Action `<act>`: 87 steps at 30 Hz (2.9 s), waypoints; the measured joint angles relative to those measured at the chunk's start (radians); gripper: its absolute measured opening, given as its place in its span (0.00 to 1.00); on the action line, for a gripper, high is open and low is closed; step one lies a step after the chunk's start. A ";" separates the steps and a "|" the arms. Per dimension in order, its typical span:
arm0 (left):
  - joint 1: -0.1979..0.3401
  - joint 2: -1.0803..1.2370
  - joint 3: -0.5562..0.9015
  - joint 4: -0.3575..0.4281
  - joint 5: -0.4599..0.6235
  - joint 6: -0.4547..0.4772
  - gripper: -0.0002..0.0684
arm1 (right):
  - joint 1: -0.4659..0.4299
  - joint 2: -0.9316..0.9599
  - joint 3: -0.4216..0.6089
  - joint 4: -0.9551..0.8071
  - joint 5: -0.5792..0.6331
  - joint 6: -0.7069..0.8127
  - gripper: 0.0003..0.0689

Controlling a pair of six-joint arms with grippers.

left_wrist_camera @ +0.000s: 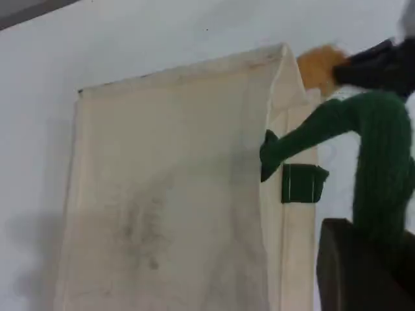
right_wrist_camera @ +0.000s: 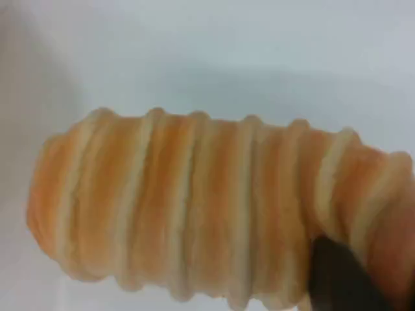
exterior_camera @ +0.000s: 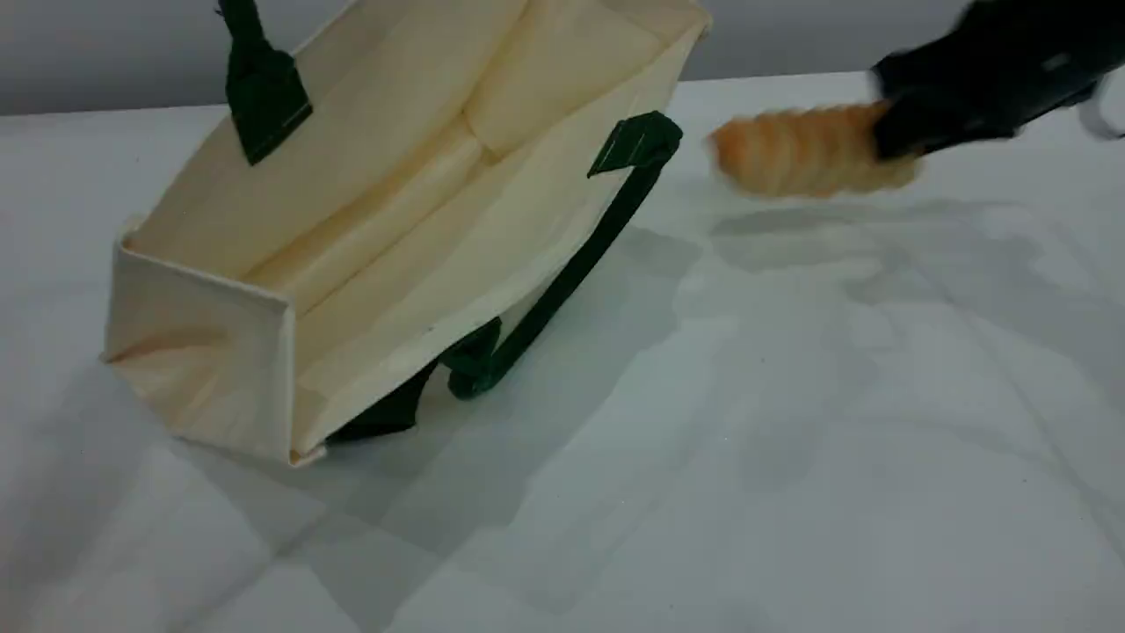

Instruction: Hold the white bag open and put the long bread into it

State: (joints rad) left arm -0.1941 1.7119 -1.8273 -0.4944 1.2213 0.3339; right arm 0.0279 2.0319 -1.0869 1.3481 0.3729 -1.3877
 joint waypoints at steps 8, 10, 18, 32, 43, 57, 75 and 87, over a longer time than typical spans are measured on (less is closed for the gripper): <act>-0.028 0.001 0.000 -0.039 0.000 0.006 0.13 | -0.086 -0.226 0.064 -0.197 0.230 0.171 0.13; -0.045 0.001 0.000 -0.031 0.000 0.011 0.13 | -0.084 -0.283 0.064 -0.201 0.303 0.187 0.13; -0.062 0.001 -0.001 -0.076 0.000 0.013 0.13 | 0.000 -0.394 0.064 -0.190 0.453 0.247 0.12; -0.062 0.001 -0.011 -0.086 -0.001 0.013 0.13 | 0.312 -0.391 0.064 -0.199 0.337 0.266 0.12; -0.067 -0.020 -0.011 -0.130 0.001 0.013 0.13 | 0.364 -0.292 0.064 -0.162 0.162 0.260 0.11; -0.098 -0.030 -0.011 -0.105 0.000 0.022 0.13 | 0.372 -0.236 0.062 -0.099 0.125 0.197 0.12; -0.098 -0.030 -0.011 0.012 -0.001 0.007 0.13 | 0.371 -0.325 0.062 0.009 0.241 0.055 0.85; -0.097 -0.030 -0.011 0.196 -0.001 -0.062 0.13 | 0.369 -0.497 0.062 -0.221 0.104 0.213 0.83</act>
State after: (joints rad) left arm -0.2913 1.6818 -1.8384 -0.2980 1.2207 0.2722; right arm 0.3965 1.5354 -1.0246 1.1269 0.4770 -1.1748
